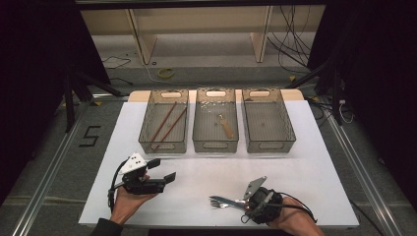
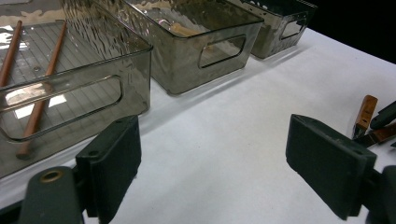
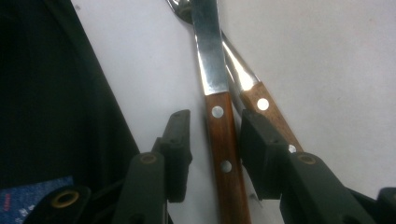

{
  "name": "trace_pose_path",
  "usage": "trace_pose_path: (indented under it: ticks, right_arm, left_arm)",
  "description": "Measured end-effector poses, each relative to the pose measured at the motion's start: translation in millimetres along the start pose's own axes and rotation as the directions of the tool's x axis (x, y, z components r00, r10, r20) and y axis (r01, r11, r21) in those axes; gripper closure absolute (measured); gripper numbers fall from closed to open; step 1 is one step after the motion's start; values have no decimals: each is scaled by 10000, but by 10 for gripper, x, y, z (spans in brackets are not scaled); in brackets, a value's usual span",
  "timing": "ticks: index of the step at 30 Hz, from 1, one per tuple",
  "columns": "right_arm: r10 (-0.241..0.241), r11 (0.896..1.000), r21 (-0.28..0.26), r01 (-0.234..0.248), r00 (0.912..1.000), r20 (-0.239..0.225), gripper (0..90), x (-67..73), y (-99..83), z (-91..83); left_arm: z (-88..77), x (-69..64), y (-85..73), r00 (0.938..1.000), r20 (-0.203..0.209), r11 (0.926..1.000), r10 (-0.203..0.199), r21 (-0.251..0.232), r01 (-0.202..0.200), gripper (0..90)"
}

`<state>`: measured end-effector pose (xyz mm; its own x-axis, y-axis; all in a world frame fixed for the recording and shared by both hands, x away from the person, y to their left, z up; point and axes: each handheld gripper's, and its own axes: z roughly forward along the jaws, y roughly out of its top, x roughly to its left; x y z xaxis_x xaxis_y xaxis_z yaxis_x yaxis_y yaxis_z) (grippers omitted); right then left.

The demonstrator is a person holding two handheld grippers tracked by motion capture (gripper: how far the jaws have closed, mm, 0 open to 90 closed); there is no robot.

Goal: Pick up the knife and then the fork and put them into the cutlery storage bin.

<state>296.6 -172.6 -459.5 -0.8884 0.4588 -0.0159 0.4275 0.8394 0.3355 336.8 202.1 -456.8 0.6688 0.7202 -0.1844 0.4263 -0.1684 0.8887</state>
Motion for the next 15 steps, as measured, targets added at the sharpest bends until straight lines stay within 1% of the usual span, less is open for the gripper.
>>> trace_pose_path:
  ticks: [3, 8, 10, 12, 13, 15]
  right_arm:
    - [-376, 9991, 206, 373, 9992, 135, 650, 1, 1, 14]
    - [-413, 9990, 167, 414, 9991, -34, 715, 2, 13, 19]
    - [-534, 9983, 231, 536, 9985, -91, 744, -6, 14, 20]
    - [-380, 9988, 301, 385, 9992, -156, 755, 1, 23, 15]
    - [-521, 9980, 336, 528, 9984, -211, 760, -8, 24, 13]
    - [-695, 9968, 395, 701, 9975, -156, 768, -4, 31, 15]
  left_arm:
    - [0, 2, -1, 10000, 0, 10000, -3, 0, 3, 176]
    - [1, 1, -1, 10000, -4, 10000, 2, 1, -2, 176]
    - [3, 0, -2, 10000, -12, 10000, 11, 16, -11, 176]
    - [4, 0, -3, 10000, -19, 10000, 65, 68, -65, 176]
    - [5, 0, -3, 10000, -14, 10000, 70, 66, -70, 176]
    - [5, 0, -3, 10000, -16, 10000, 67, 64, -67, 176]
